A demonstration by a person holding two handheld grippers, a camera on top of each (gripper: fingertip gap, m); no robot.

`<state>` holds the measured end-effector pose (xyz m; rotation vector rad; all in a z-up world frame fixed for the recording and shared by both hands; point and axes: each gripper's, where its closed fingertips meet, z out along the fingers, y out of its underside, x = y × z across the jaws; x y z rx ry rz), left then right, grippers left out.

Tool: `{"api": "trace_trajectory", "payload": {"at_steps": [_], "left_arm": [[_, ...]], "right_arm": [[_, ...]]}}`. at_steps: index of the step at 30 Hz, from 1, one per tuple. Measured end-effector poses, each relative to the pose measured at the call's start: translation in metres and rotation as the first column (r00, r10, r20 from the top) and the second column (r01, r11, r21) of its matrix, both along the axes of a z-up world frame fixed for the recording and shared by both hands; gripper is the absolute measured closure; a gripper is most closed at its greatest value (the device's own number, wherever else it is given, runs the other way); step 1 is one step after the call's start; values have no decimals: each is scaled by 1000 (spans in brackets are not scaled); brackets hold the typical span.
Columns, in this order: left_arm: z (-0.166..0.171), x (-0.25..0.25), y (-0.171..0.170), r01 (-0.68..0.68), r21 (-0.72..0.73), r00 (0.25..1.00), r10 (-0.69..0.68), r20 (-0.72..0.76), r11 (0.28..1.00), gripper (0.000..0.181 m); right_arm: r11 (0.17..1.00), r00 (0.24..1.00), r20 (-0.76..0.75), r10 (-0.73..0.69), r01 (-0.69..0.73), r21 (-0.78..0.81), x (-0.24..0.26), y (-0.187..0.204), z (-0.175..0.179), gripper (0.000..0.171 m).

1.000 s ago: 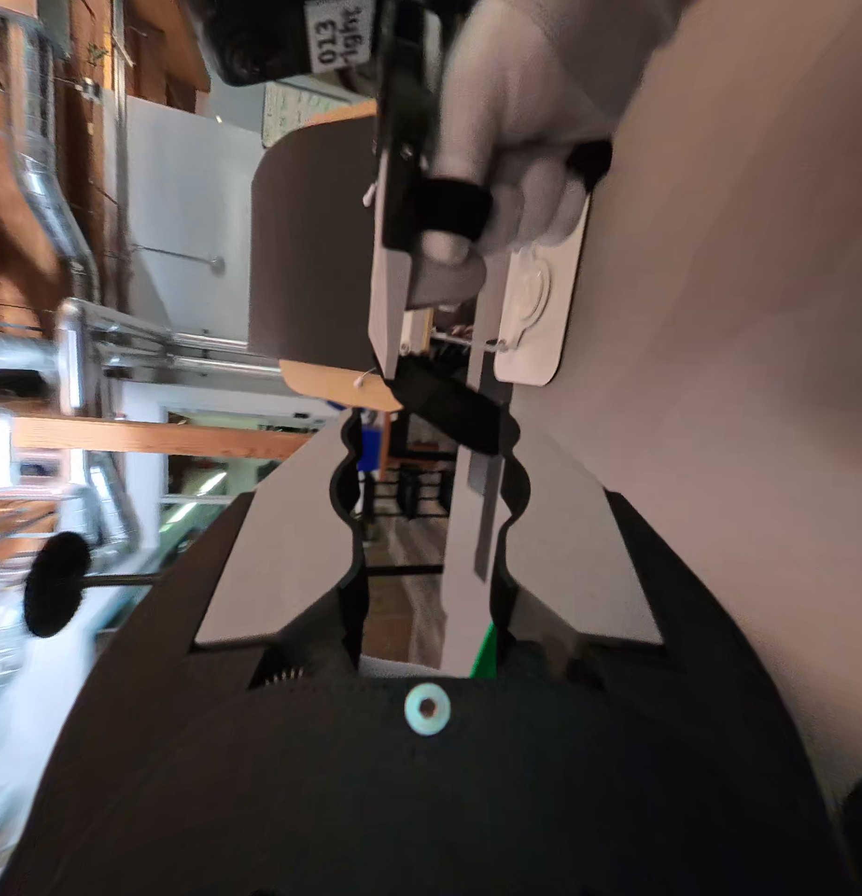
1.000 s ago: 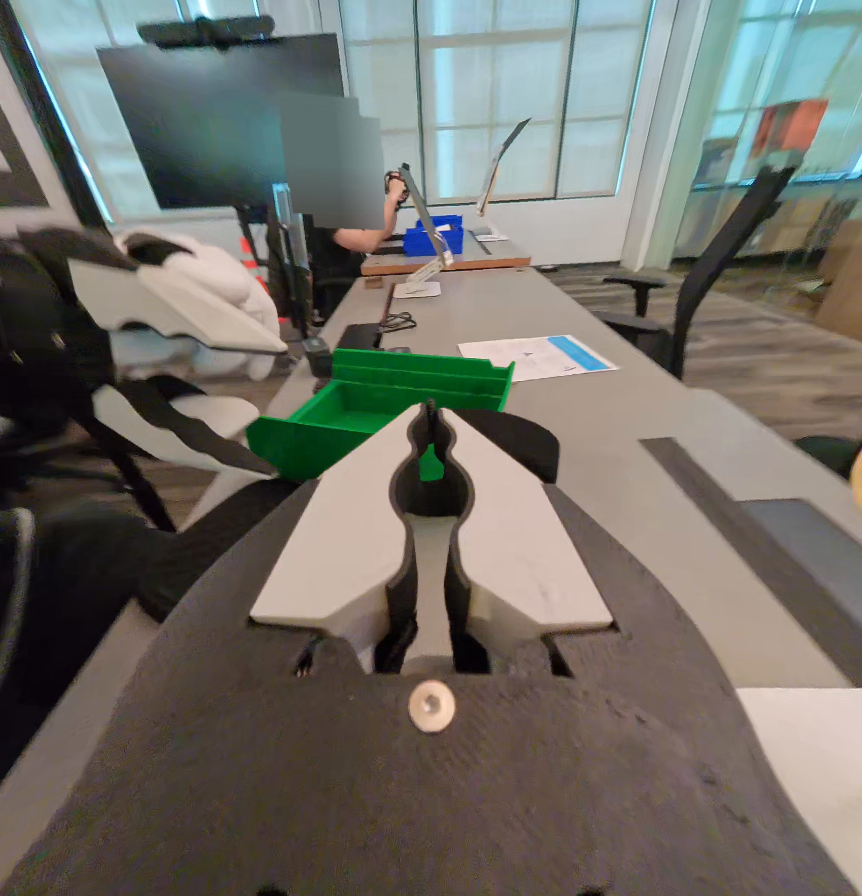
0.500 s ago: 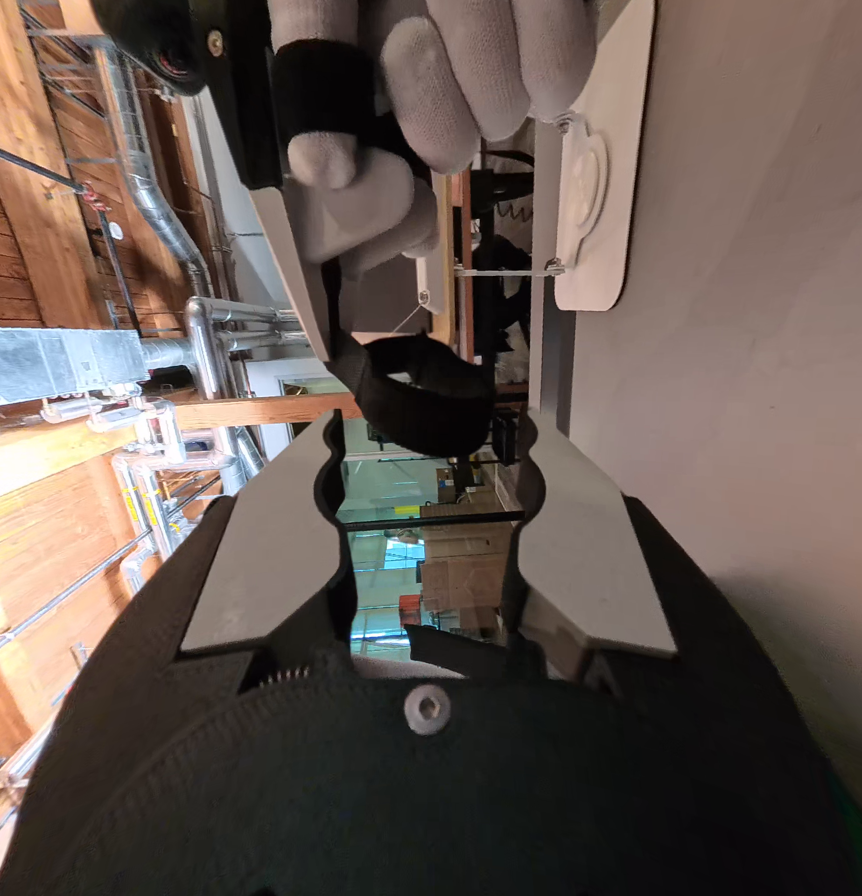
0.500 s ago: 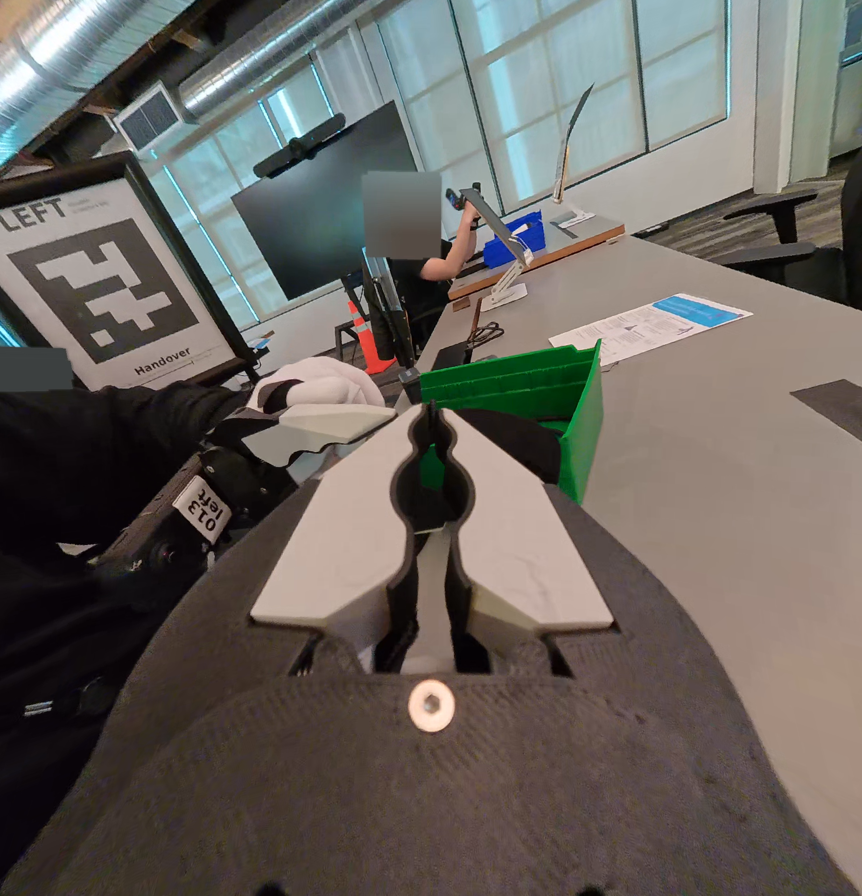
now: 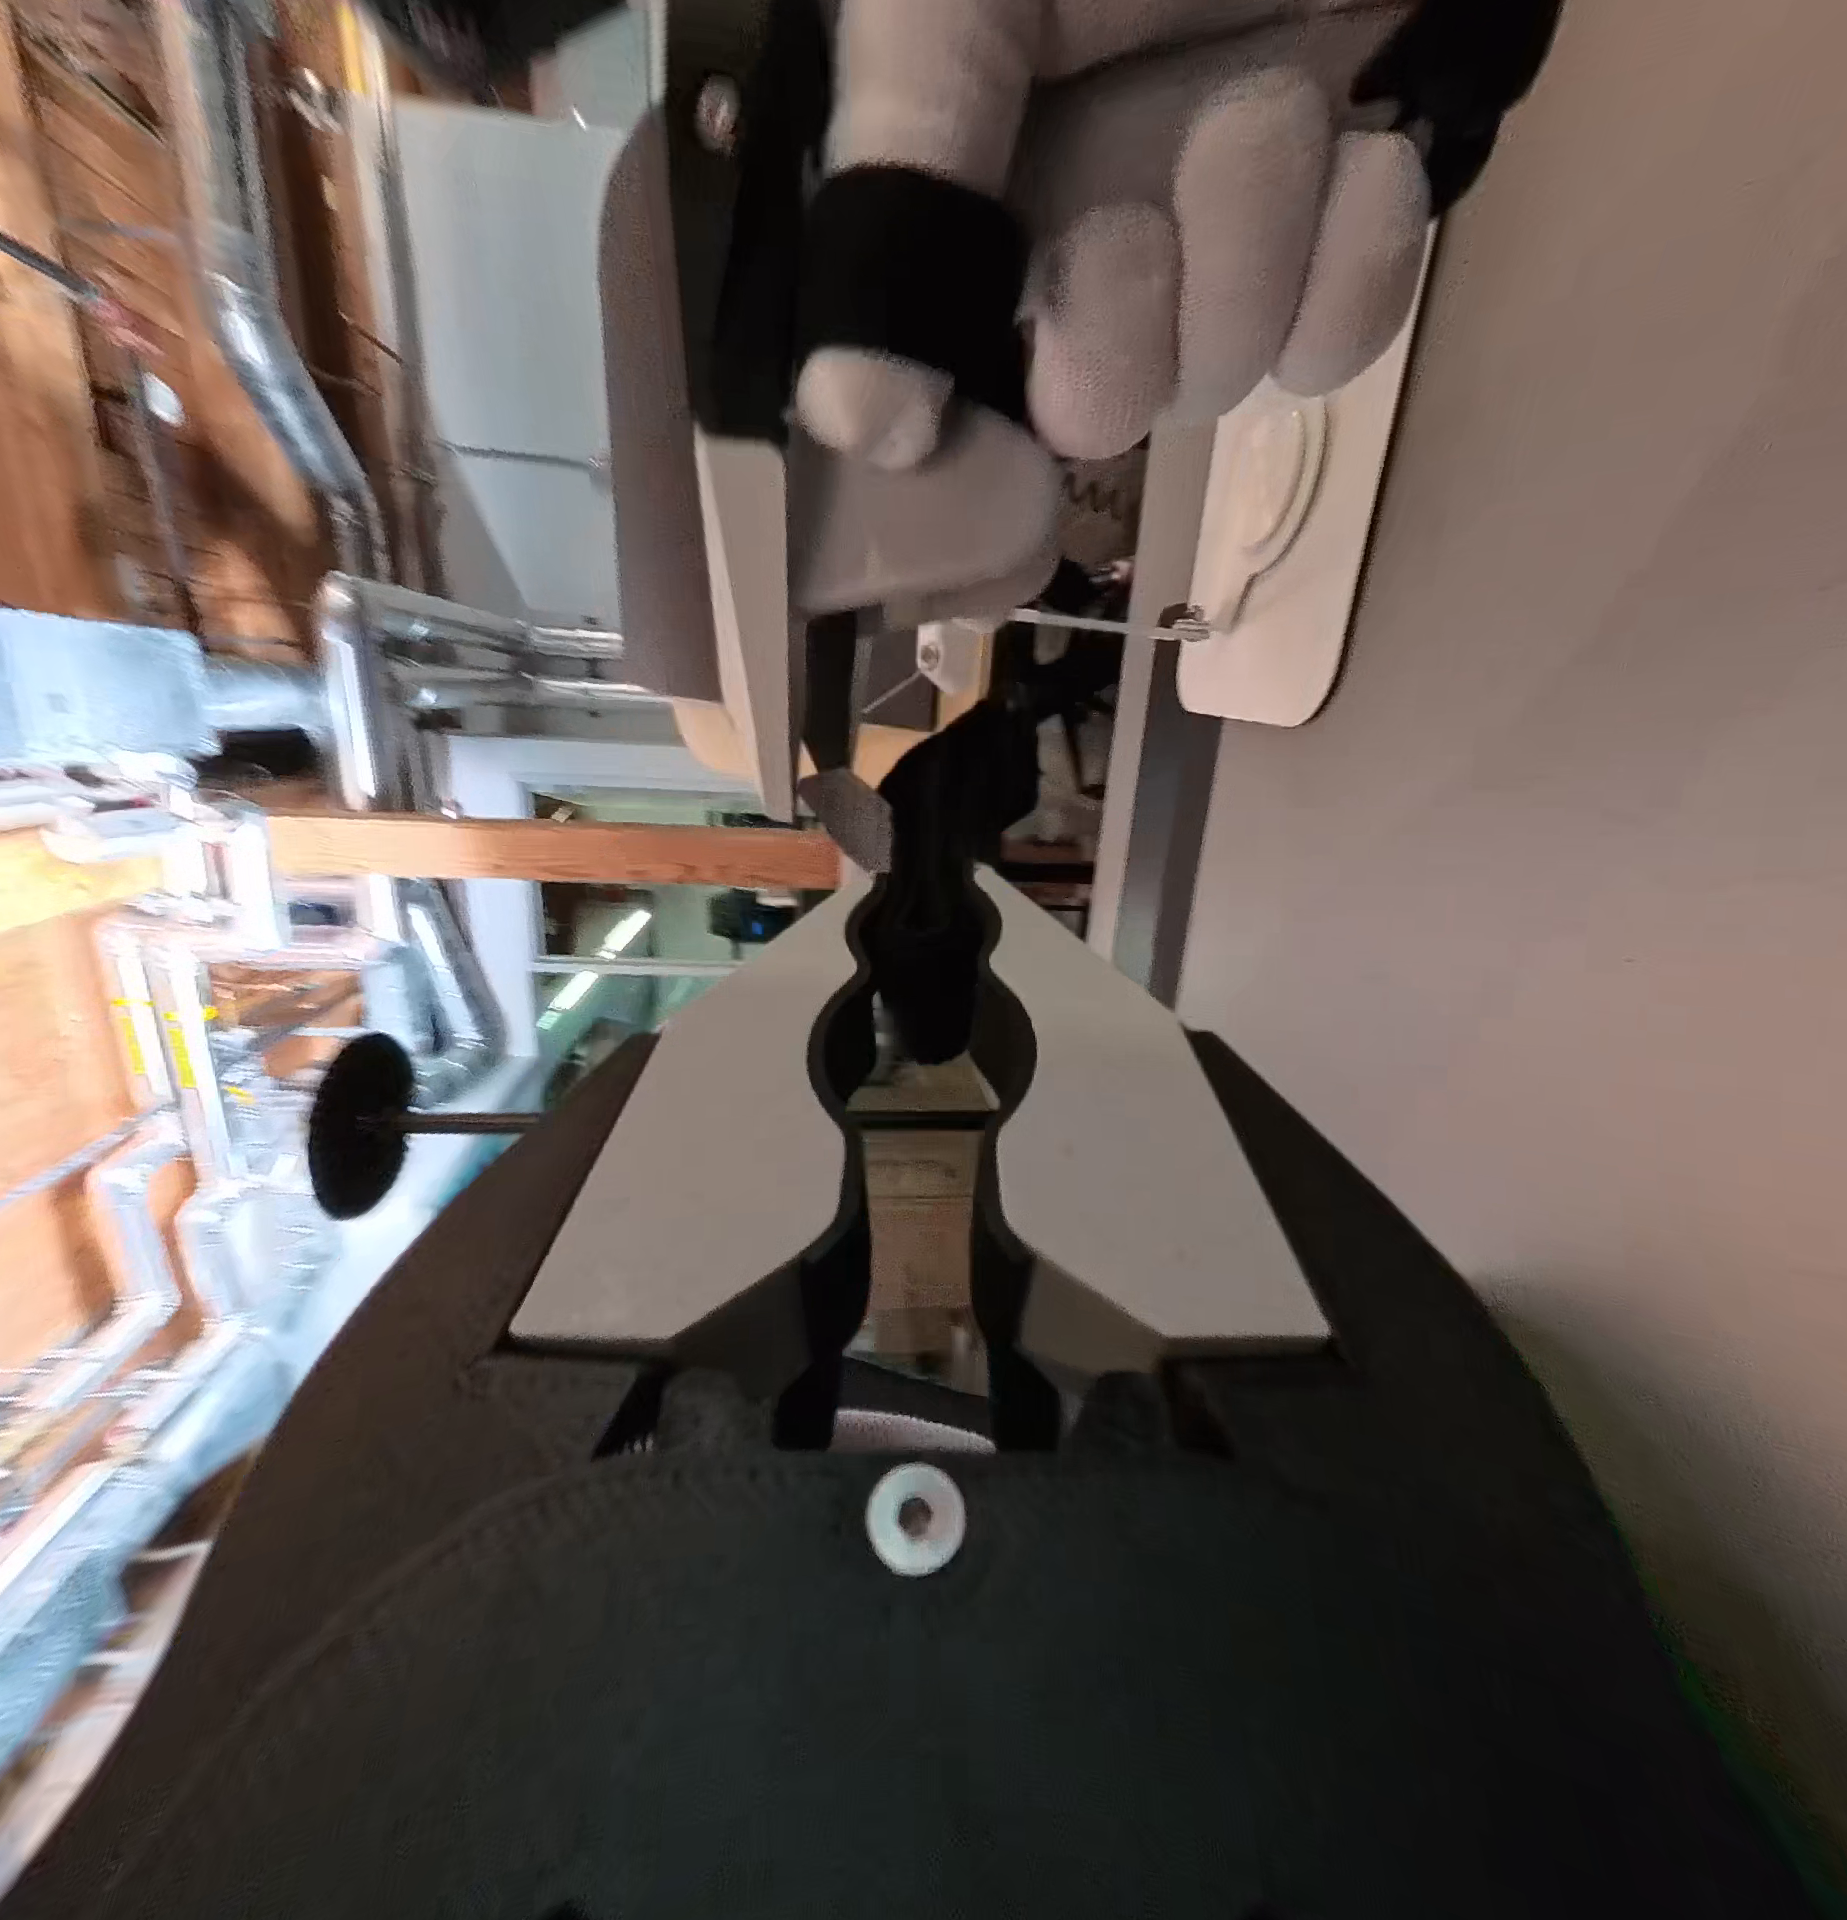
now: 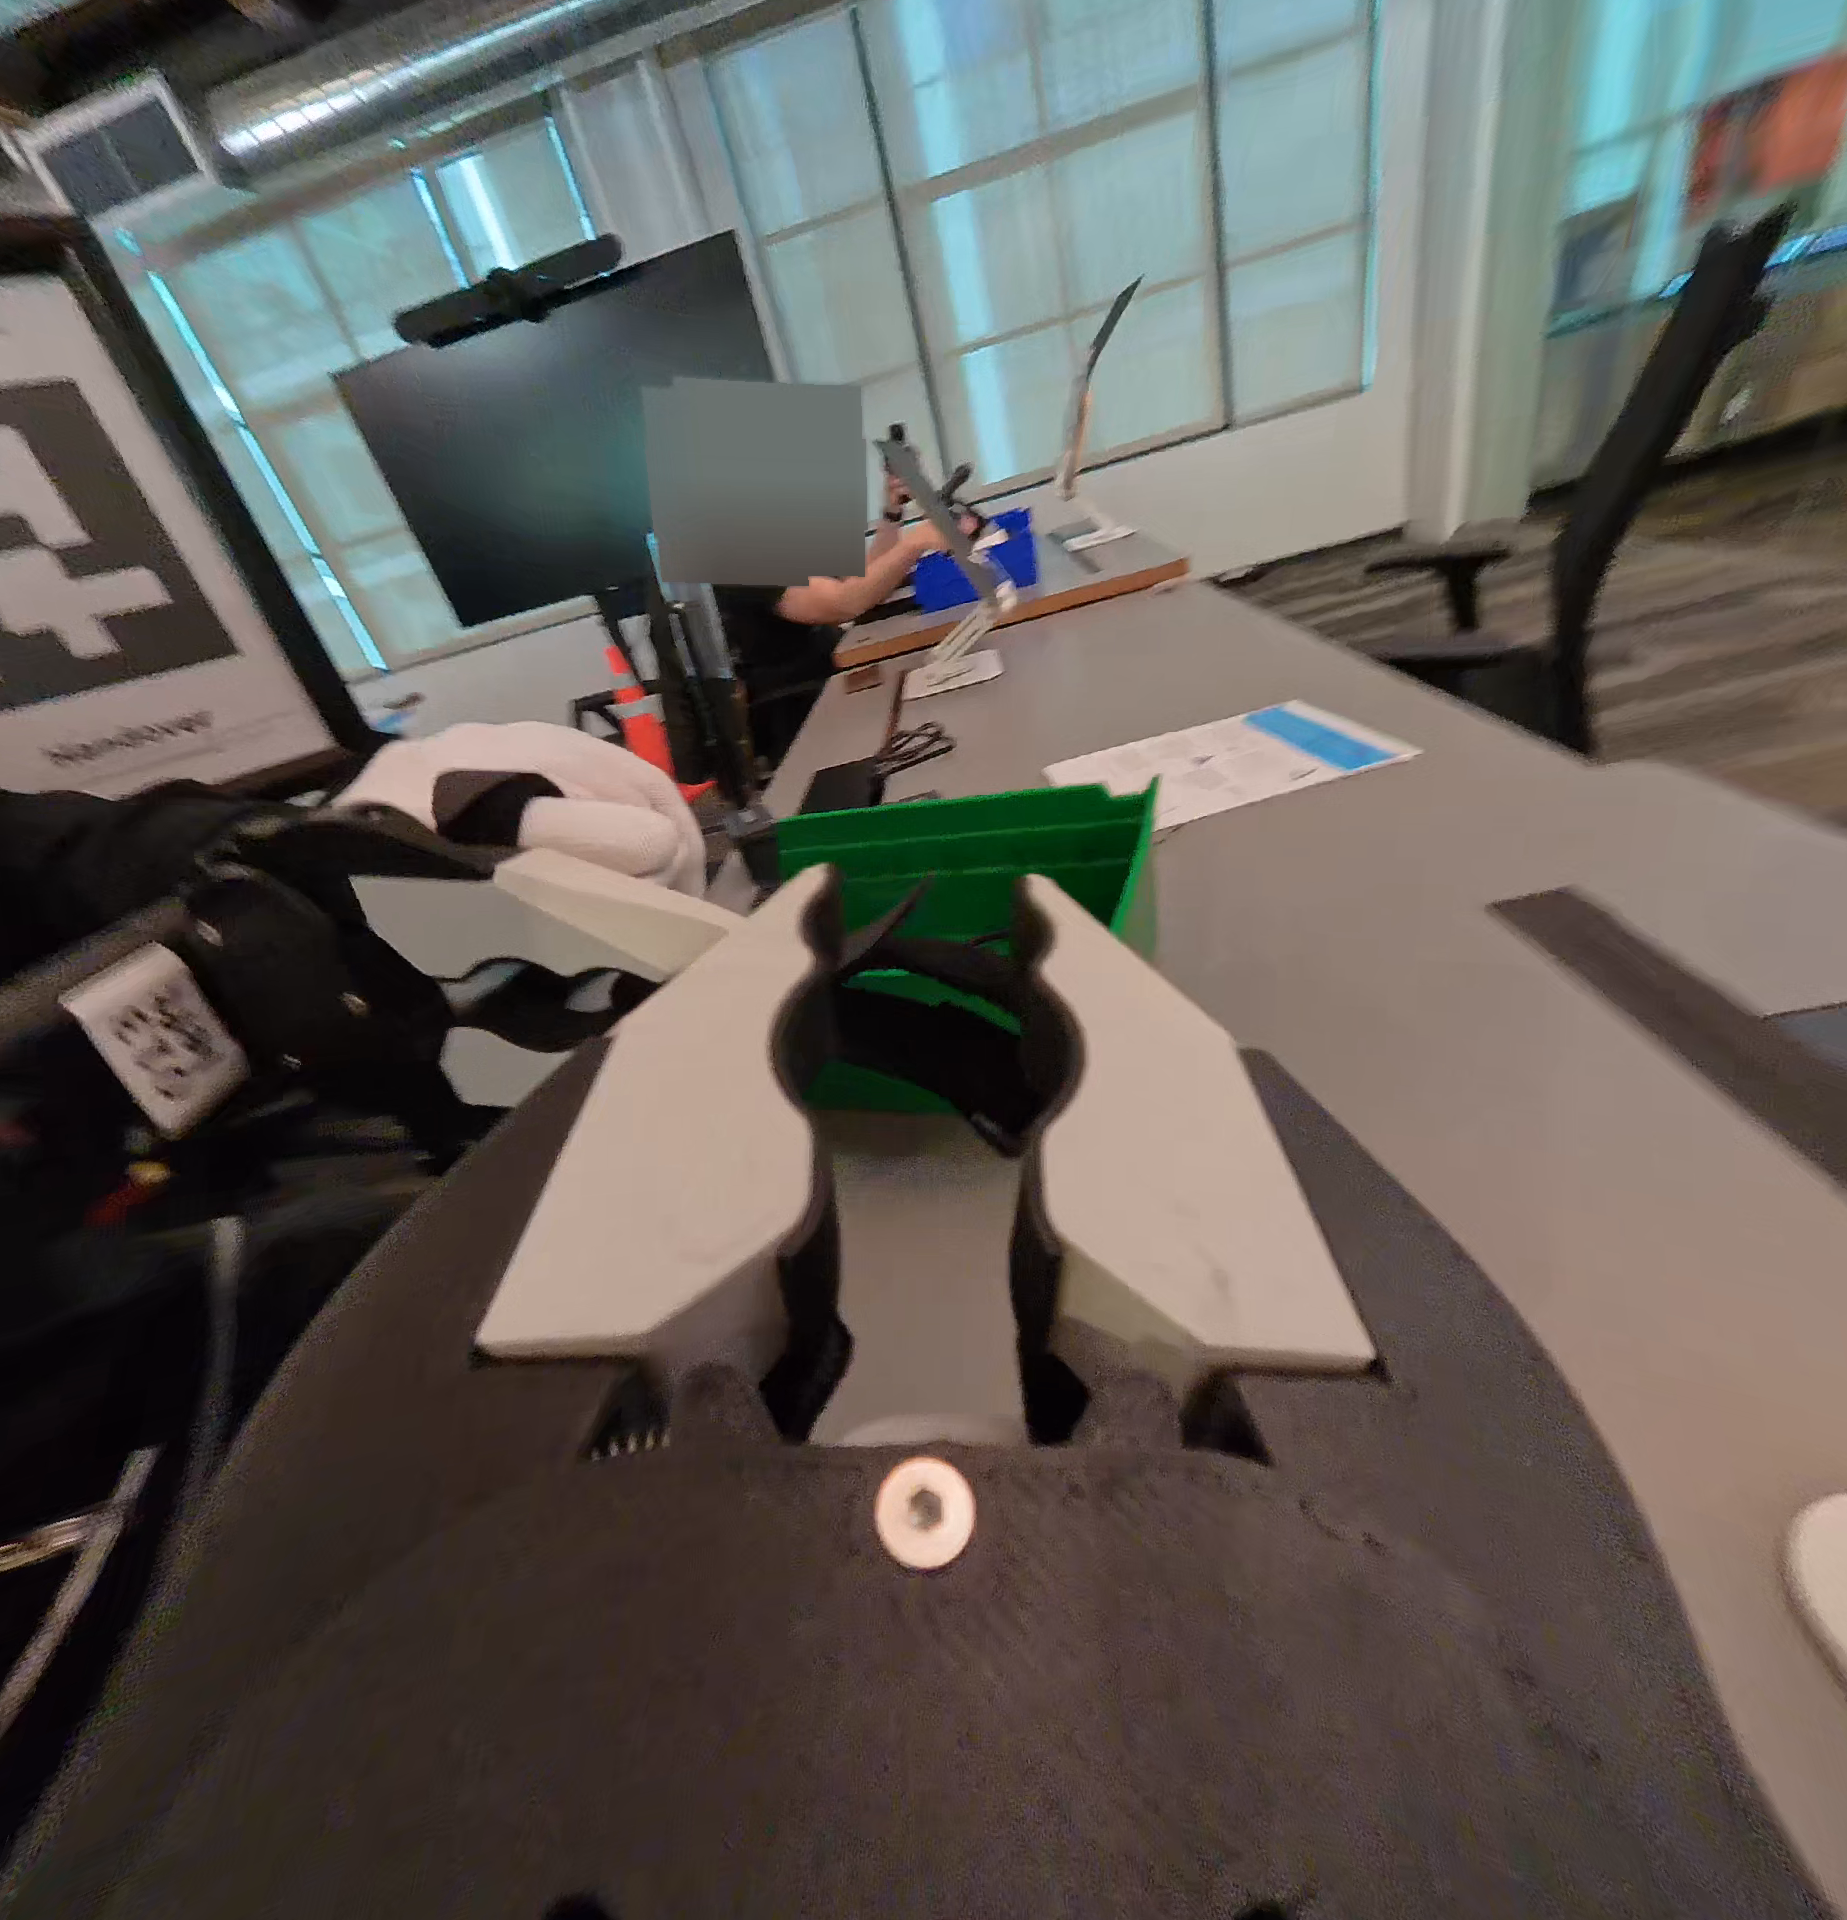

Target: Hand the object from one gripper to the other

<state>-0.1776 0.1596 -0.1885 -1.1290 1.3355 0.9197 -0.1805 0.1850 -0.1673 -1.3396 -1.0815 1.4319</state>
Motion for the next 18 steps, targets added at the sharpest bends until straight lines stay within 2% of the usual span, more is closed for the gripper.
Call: {"api": "trace_trajectory", "payload": {"at_steps": [1, 3, 6, 8, 9, 12, 14, 16, 18], "left_arm": [[1, -2, 1, -4, -50, 999, 6, 34, 999, 172], [-4, -12, 6, -46, -208, 992, 69, 106, 977, 172], [-2, -22, 11, -48, -411, 950, 169, 264, 910, 173], [4, -25, 15, 3, -518, 883, 241, 403, 855, 173], [4, -27, 16, 30, -584, 842, 294, 452, 811, 173], [7, -27, 20, 137, -687, 732, 395, 556, 714, 172], [9, -25, 20, 200, -715, 668, 441, 600, 670, 172], [6, -21, 19, 217, -730, 670, 445, 594, 648, 172], [-2, -19, 16, 185, -746, 718, 430, 547, 640, 172]], "right_arm": [[997, 999, -19, -42, 43, 61, 2, 4, 5, 129], [952, 988, -31, -148, 151, 265, 7, 9, 12, 115], [785, 961, -108, -255, 271, 557, 13, 4, 24, 112], [653, 954, -148, -260, 286, 702, 10, -12, 24, 116], [591, 946, -183, -269, 312, 744, 9, -17, 25, 121], [460, 918, -190, -347, 343, 819, -1, -18, 13, 118], [425, 913, -147, -381, 314, 849, -9, -17, -1, 119], [416, 891, -114, -440, 315, 853, -15, -9, -13, 123], [397, 875, -90, -477, 305, 866, -18, -3, -21, 129]]}}
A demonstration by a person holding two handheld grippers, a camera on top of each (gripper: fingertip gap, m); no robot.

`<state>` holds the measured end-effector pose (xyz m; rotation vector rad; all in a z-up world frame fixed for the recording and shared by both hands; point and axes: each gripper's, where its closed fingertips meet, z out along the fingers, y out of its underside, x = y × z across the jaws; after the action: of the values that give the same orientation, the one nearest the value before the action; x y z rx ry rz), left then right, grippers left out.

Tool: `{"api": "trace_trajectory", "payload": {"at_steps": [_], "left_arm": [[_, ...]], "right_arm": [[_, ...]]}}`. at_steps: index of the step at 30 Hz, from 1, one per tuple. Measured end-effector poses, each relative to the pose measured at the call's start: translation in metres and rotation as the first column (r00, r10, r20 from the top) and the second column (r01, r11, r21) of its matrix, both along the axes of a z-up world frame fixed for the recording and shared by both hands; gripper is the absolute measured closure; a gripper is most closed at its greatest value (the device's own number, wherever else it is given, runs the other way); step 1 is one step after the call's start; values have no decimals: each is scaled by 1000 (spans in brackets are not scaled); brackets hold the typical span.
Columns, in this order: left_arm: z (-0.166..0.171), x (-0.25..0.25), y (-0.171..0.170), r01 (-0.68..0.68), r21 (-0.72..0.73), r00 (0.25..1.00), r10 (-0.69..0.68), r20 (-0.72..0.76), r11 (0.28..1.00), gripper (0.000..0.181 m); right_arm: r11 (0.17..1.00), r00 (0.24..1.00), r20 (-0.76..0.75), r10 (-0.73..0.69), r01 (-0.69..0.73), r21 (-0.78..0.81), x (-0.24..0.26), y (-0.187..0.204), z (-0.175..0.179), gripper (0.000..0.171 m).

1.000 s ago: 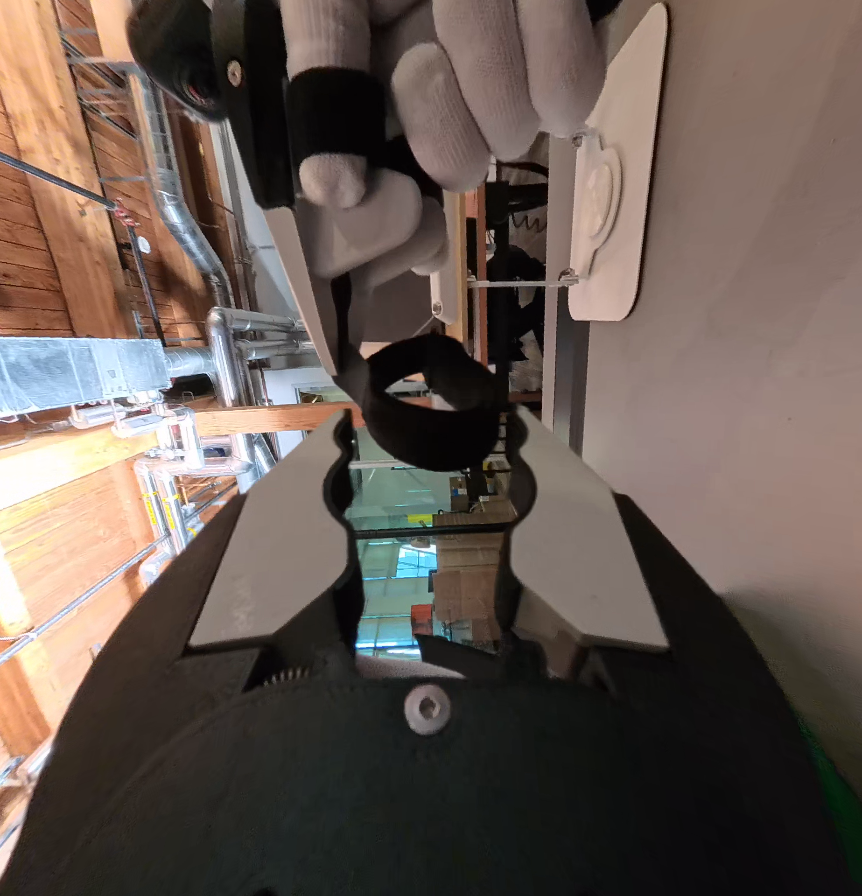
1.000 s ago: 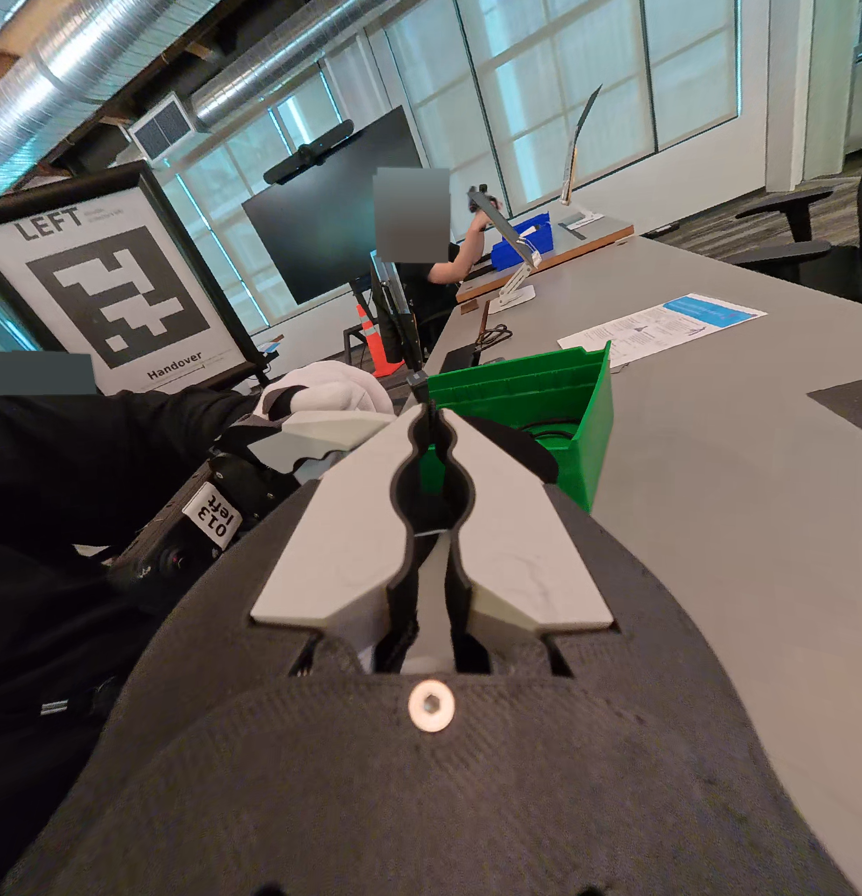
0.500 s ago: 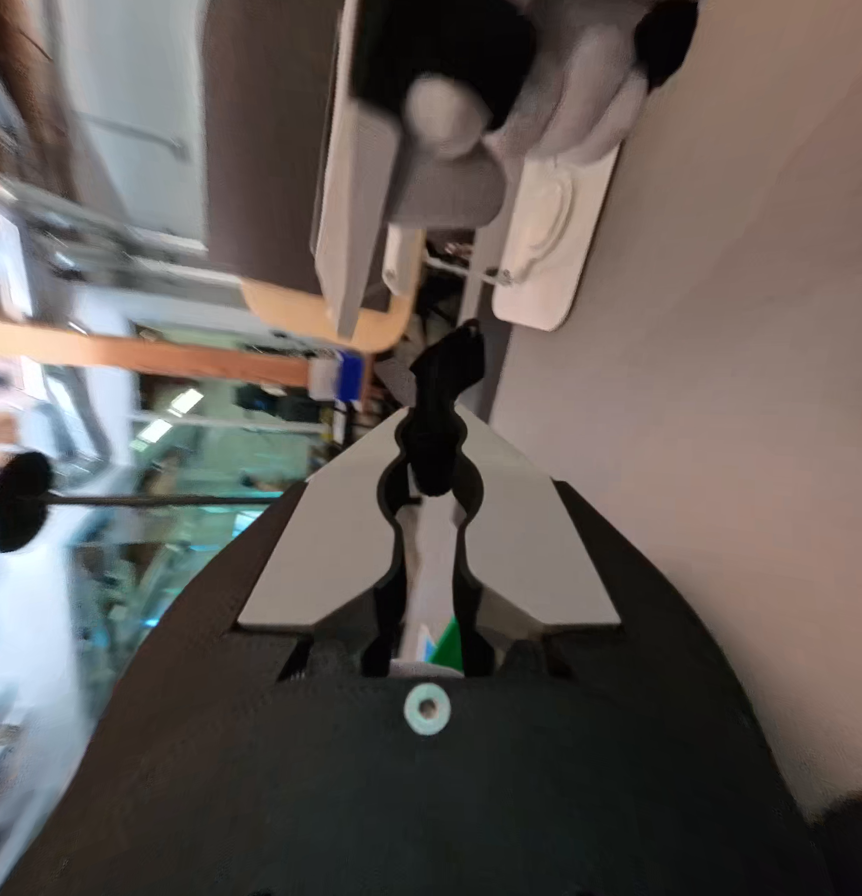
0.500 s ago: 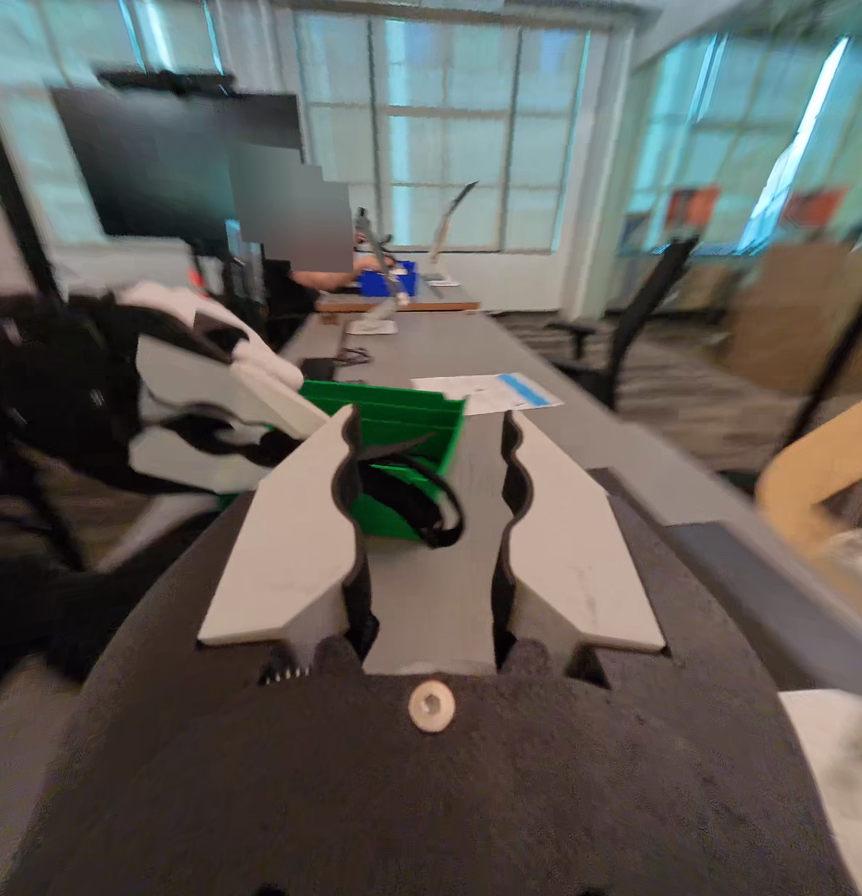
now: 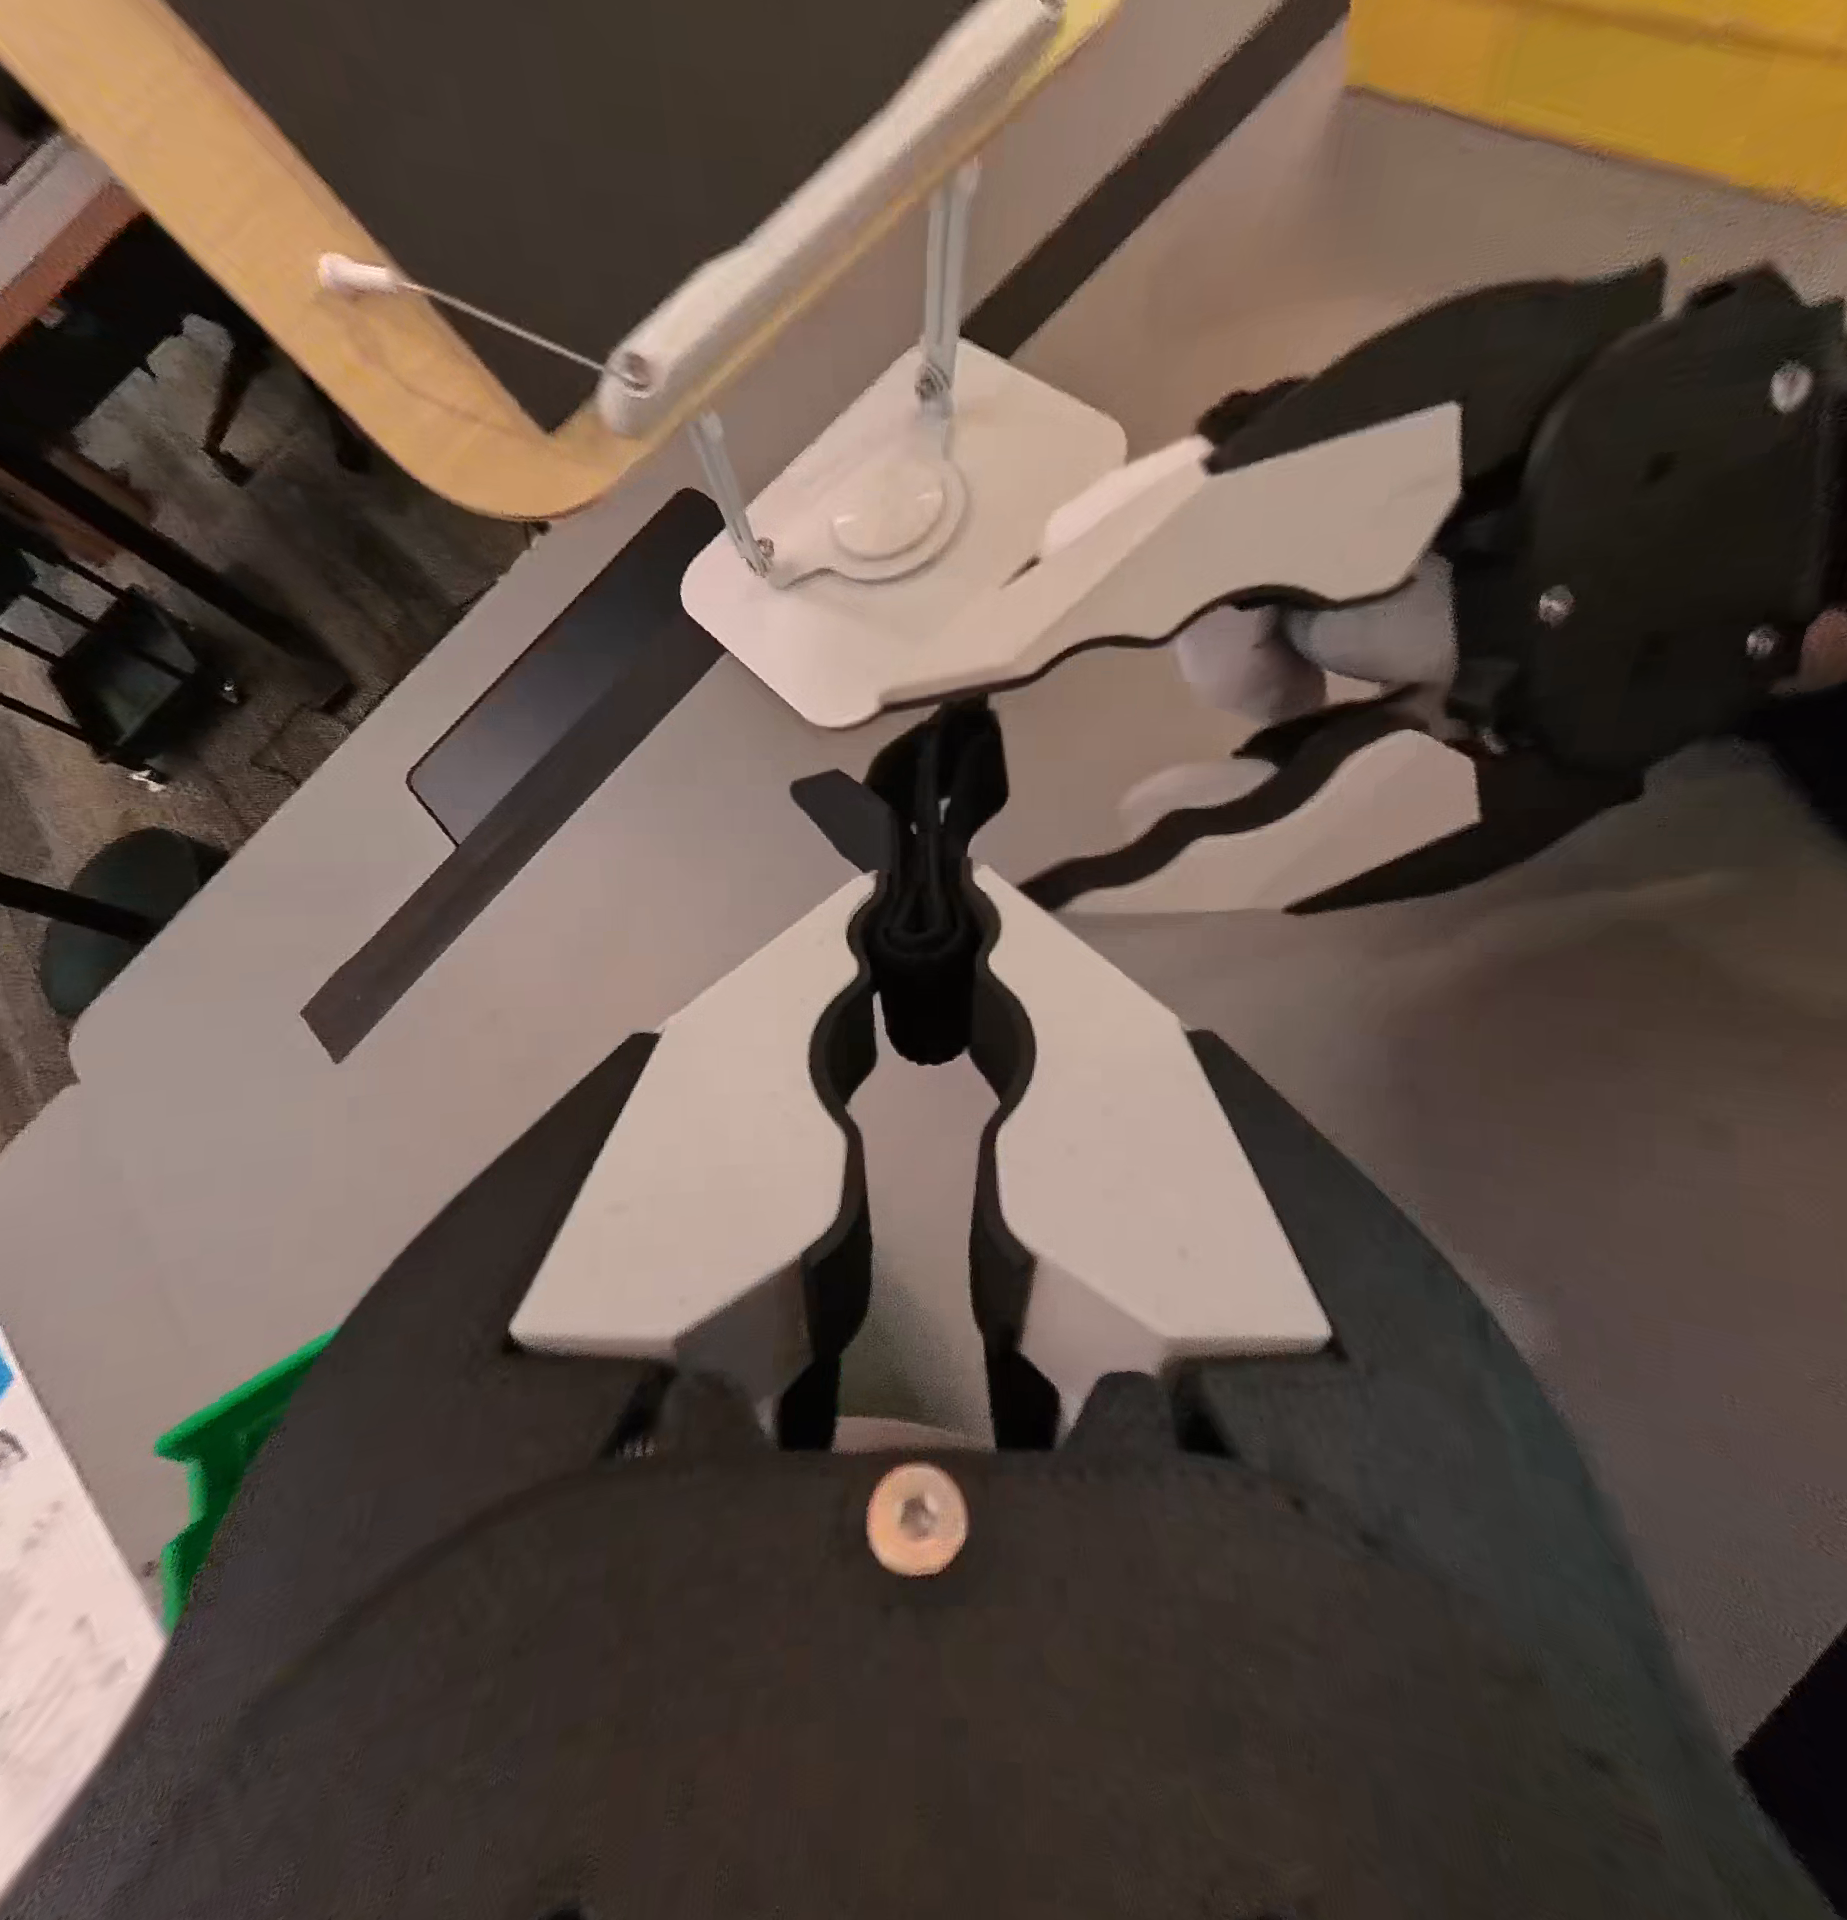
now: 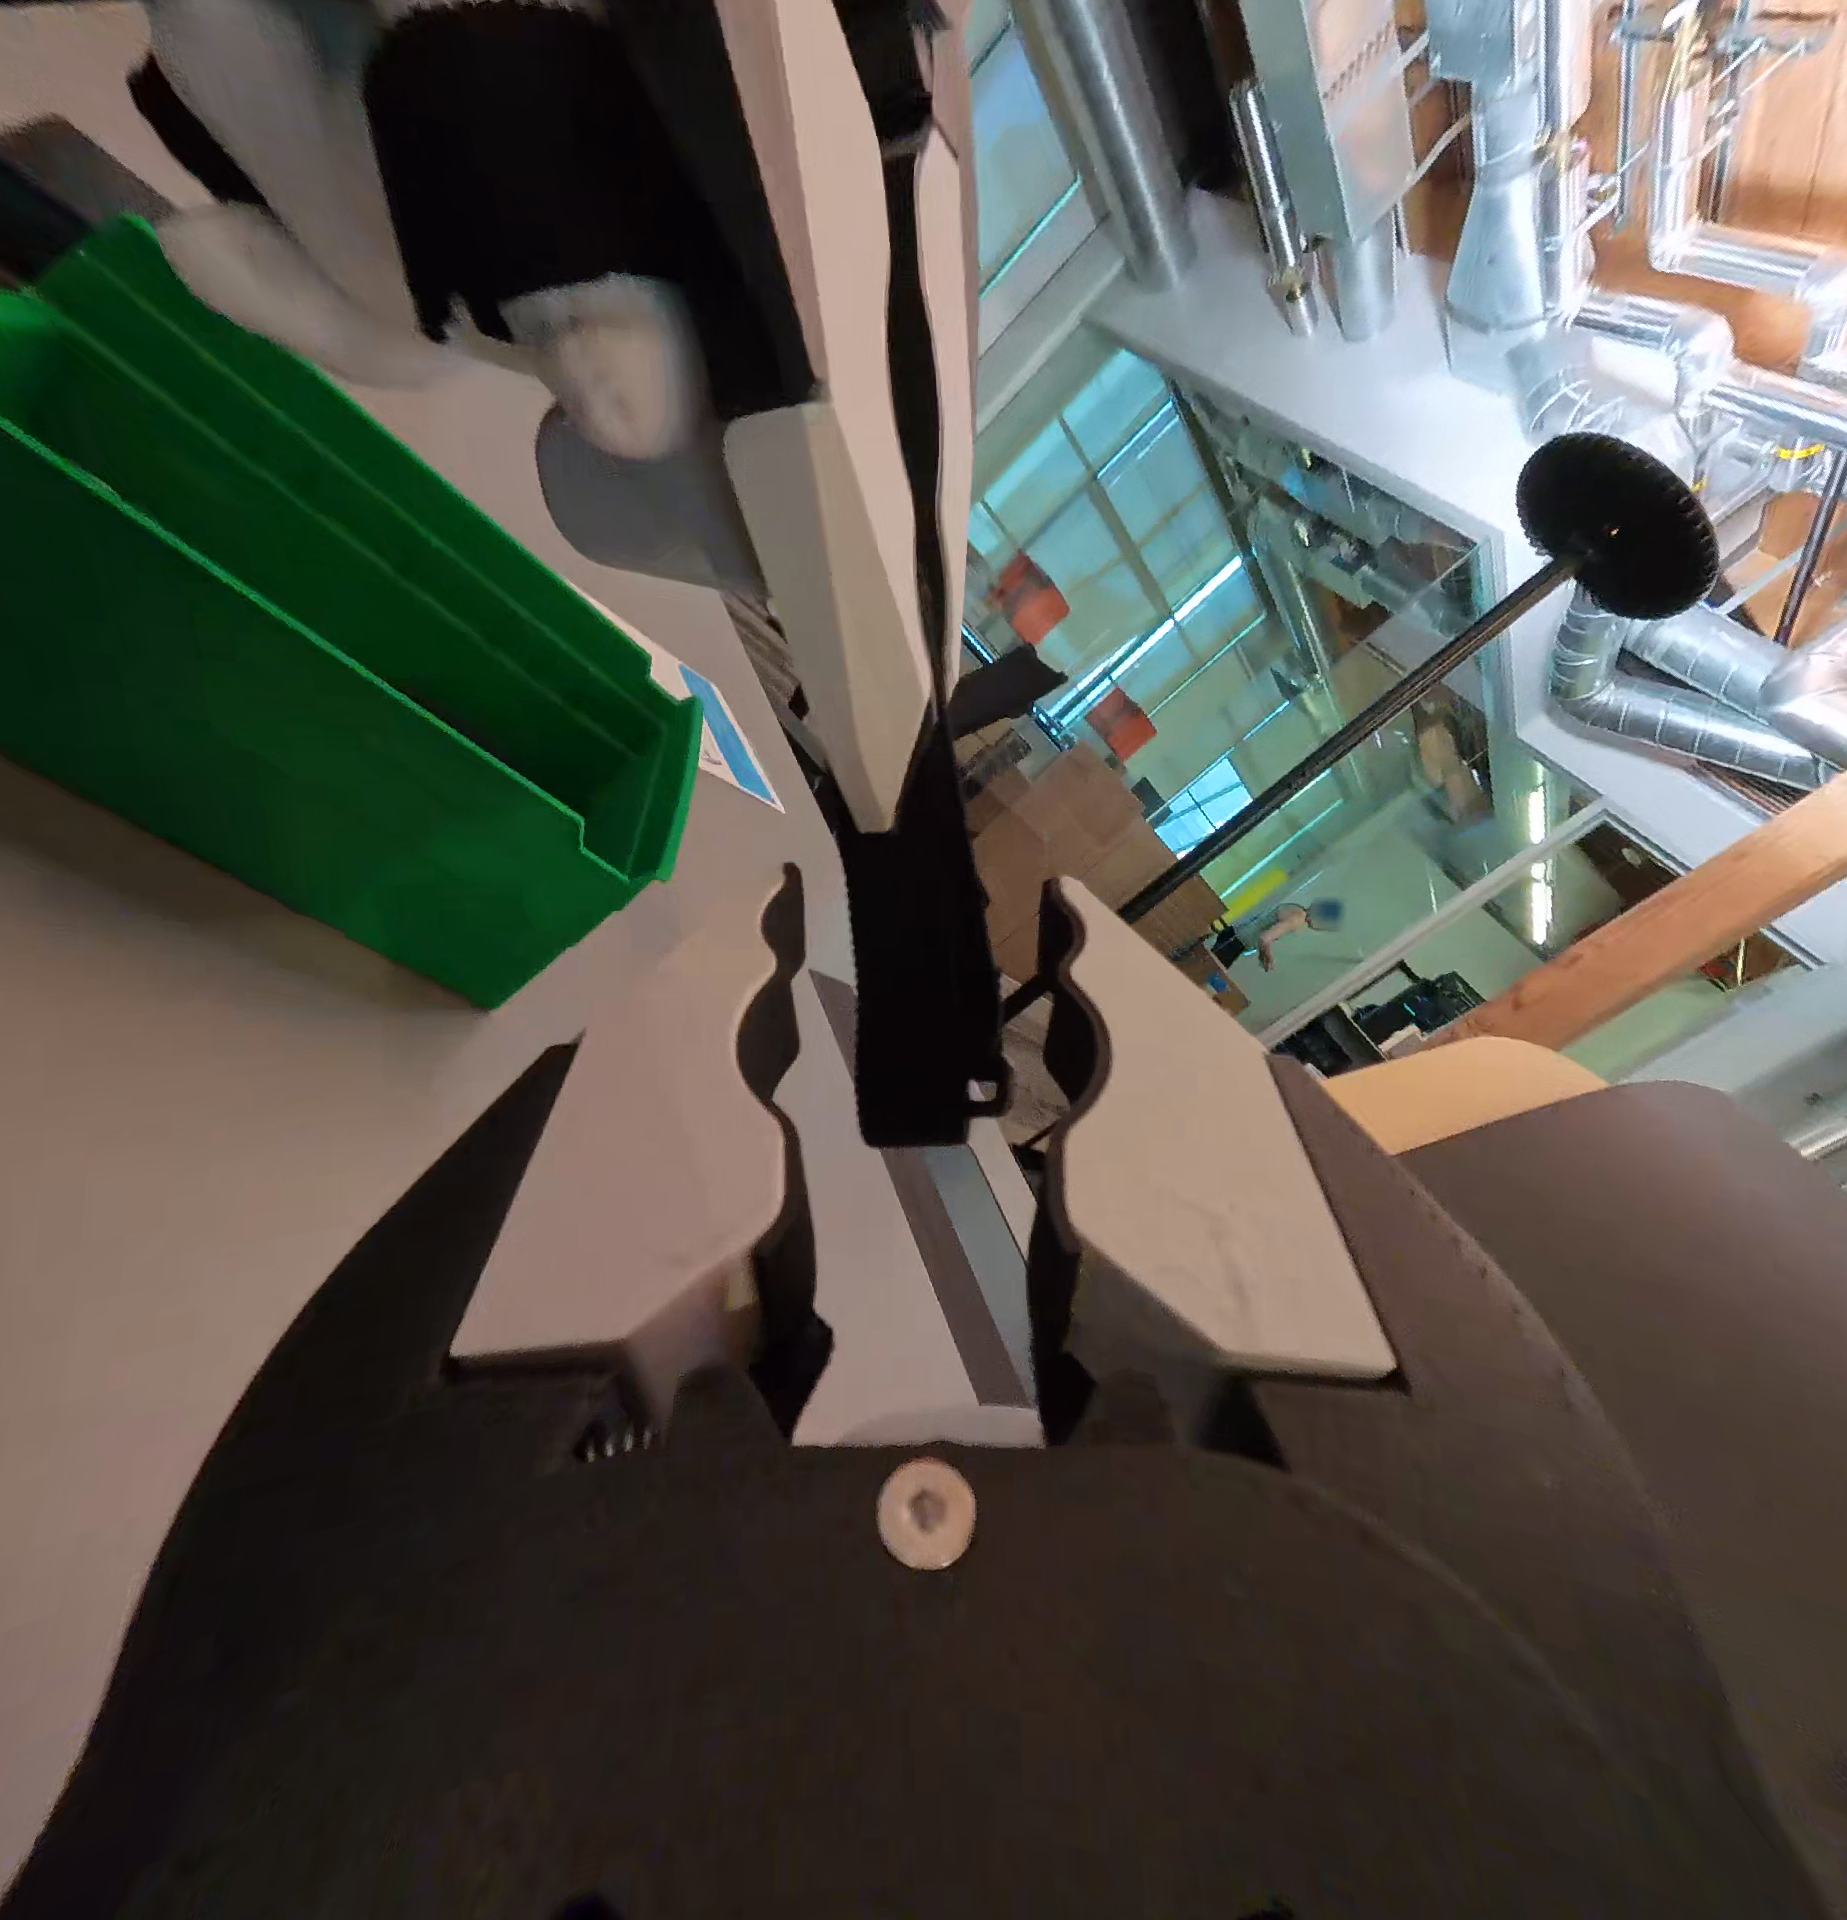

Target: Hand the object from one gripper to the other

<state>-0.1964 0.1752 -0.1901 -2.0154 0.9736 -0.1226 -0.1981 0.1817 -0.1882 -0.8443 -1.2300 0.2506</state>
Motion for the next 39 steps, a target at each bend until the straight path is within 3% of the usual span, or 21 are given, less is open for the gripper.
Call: {"api": "trace_trajectory", "payload": {"at_steps": [5, 13, 16, 19, 20, 22, 24, 26, 30, 35, 39], "left_arm": [[-10, 6, -5, 33, -1, 996, -33, -89, 999, 172], [-14, 10, -10, 36, -89, 999, -37, -14, 995, 172], [-12, 11, -10, 34, -72, 999, -34, 12, 997, 169], [-3, 15, -9, 46, -17, 998, -46, 51, 999, 156], [1, 16, -10, 53, 9, 995, -54, 78, 999, 148], [11, 15, -14, 60, 35, 983, -65, 170, 998, 137], [18, 17, -21, 75, 15, 946, -76, 316, 997, 136], [15, 18, -27, 94, -25, 904, -75, 421, 995, 132], [0, 29, -39, 175, -99, 816, -89, 571, 980, 131], [0, 71, -74, 472, -169, 548, -138, 825, 865, 128], [7, 100, -101, 633, -77, 372, -215, 903, 770, 126]], "right_arm": [[998, 998, 53, -44, 41, 52, -2, 2, -10, 145], [988, 992, 106, -64, 48, 146, -5, -2, -15, 152], [997, 995, 101, -12, 4, 72, -4, -4, -16, 156], [989, 994, 41, 99, -94, -119, -4, -7, -15, 156], [968, 988, 4, 155, -151, -201, -3, -9, -14, 165], [880, 964, -112, 240, -265, -394, 1, -4, -11, 168], [705, 876, -281, 392, -482, -520, 11, -12, -1, 168], [580, 804, -422, 418, -594, -557, 24, -6, 13, 169], [327, 612, -545, 573, -781, -532, 45, -27, 27, 169], [66, 363, -579, 730, -881, -468, 68, -71, 37, 169], [-36, 248, -557, 792, -892, -450, 78, -96, 37, 169]]}}
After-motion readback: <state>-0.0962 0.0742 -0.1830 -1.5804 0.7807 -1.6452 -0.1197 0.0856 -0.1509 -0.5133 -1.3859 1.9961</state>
